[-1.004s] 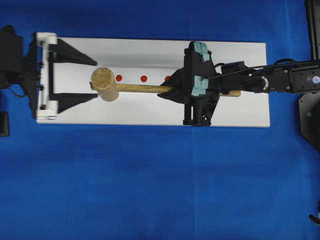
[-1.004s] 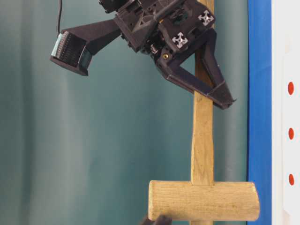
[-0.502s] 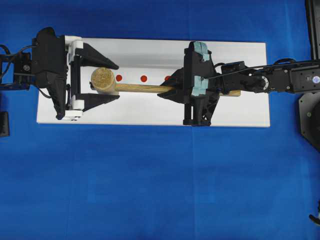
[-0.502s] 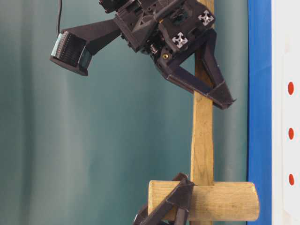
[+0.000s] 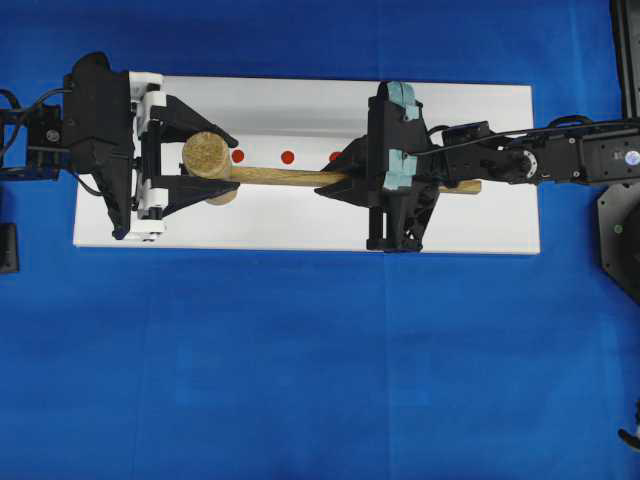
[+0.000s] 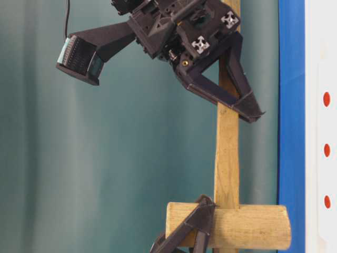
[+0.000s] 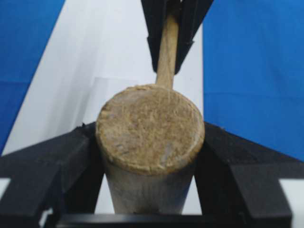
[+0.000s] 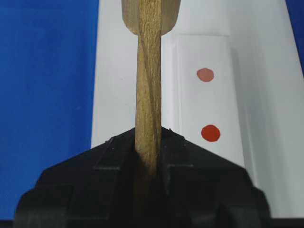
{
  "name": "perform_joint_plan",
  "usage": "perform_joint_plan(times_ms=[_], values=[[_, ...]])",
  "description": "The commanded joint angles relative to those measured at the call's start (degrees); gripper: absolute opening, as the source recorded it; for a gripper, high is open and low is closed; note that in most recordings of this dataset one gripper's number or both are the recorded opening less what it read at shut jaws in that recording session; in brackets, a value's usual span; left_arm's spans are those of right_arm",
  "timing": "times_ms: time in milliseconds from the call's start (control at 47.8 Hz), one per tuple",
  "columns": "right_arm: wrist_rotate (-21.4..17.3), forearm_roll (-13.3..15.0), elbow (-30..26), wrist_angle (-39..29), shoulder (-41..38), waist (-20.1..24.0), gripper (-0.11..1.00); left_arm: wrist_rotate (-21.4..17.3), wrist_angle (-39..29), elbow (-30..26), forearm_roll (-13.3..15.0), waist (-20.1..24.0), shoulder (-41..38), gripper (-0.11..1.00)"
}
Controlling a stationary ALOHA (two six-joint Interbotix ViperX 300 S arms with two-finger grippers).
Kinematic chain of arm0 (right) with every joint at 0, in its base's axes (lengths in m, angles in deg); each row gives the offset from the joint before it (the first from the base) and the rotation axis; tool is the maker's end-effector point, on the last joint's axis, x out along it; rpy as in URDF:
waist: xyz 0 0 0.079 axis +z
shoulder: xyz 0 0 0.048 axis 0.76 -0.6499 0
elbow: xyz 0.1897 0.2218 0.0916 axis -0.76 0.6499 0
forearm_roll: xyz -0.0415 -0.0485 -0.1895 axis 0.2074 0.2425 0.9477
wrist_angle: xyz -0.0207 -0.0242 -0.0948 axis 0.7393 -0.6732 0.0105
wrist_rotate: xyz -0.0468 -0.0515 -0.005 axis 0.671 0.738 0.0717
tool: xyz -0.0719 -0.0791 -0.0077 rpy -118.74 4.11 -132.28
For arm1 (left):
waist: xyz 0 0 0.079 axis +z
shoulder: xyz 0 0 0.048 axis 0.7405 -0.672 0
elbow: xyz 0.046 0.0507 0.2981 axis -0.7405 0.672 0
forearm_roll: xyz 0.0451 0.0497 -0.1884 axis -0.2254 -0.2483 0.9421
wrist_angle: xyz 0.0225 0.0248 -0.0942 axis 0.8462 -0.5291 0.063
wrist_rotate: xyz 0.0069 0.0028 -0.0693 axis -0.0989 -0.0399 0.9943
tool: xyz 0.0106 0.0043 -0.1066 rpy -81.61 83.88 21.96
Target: Hit the mark with a hammer.
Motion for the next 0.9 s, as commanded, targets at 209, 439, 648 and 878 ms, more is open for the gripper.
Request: perform_joint_plan(times_ms=[209,439,648,878], values=[[0.18,0.26,-1.32,-0.7,1.14,0.18,0.0,0.35,0.53,-0.79,0.09,0.18,0.97,0.46],[0.18,0.26,-1.32,-0.79,1.14,0.18,0.01,0.53,0.44,-0.88,0.09,0.18,0.88,0.46],[0.0,0.26,-1.41,0.26,1.23,0.18,0.41,3.16,0.0,-0.79,0.09,0.18,0.97,0.46],[1.85,2.46,-0.7,5.8,2.11,2.72,0.93,18.63,-3.78,-1.14,0.26,0.18,1.58,0.46]])
